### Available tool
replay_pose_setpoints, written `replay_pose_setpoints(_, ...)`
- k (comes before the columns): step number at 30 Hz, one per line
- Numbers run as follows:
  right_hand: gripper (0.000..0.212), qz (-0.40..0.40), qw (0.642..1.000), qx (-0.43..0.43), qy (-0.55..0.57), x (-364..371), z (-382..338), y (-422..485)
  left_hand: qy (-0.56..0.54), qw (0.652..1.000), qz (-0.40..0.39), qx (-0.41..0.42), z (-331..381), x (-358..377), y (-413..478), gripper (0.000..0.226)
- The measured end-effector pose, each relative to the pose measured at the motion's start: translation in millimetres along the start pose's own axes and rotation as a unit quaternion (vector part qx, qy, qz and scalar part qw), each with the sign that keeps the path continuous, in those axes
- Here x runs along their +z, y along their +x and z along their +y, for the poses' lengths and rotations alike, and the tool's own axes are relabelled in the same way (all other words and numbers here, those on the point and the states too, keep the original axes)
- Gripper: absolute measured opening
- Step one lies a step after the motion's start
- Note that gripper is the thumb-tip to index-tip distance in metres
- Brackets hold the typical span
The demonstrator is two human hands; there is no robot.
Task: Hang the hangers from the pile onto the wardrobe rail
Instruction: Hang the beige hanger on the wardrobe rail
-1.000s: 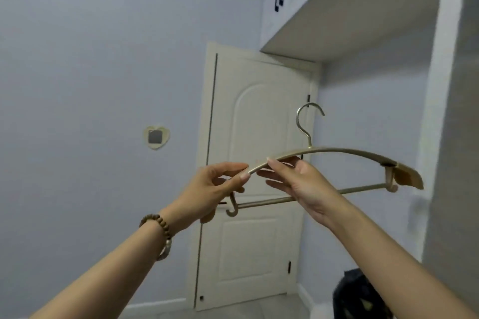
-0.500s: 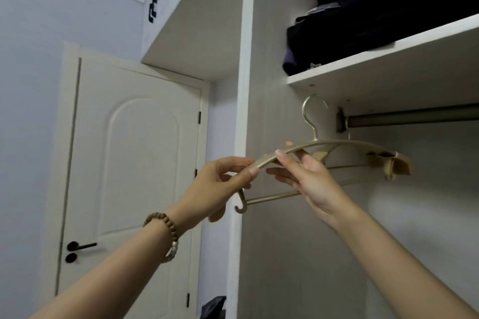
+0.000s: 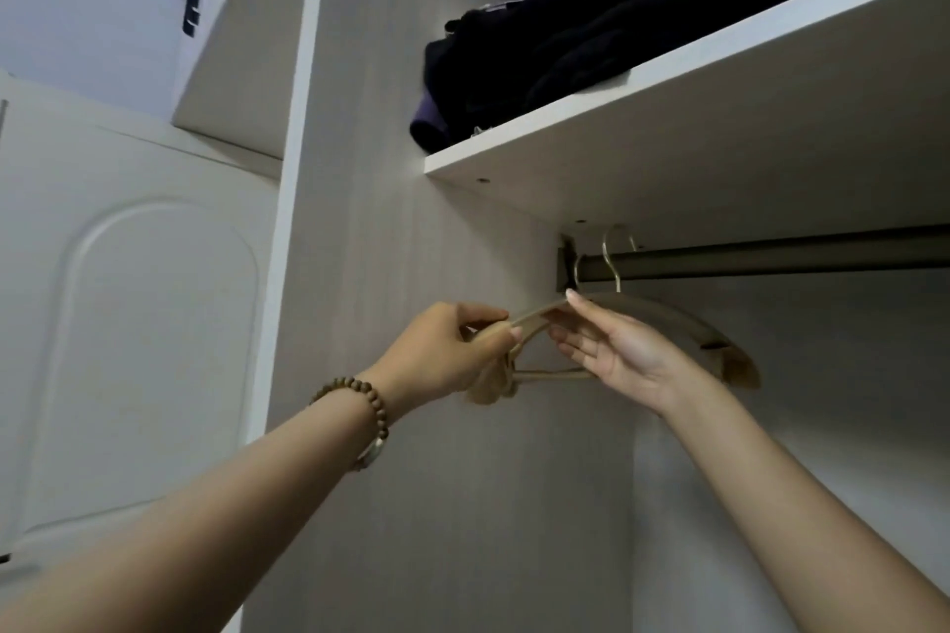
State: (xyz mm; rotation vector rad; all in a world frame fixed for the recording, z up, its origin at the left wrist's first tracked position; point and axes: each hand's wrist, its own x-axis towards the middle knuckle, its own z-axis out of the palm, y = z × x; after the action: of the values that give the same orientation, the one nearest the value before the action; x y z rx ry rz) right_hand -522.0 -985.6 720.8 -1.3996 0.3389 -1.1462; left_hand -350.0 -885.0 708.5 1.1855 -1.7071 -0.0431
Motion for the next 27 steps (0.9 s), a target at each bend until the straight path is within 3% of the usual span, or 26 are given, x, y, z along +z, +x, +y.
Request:
replay_pose_setpoints(15,0.009,-0.009,0.998,0.032,-0.047,-32,4,53,0.048,0.998,0.03,-0.018,-26,38,36,0.024)
replay_pose_setpoints(23,0.023,0.036,0.997,0.003,-0.063,-28,19,57,0.068,0.996,0.037,-0.042,-35,46,27,0.042)
replay_pose_setpoints(27,0.024,0.071,0.993,0.003,-0.099,-28,23,55,0.054,0.997,0.031,-0.036,-29,50,16,0.024)
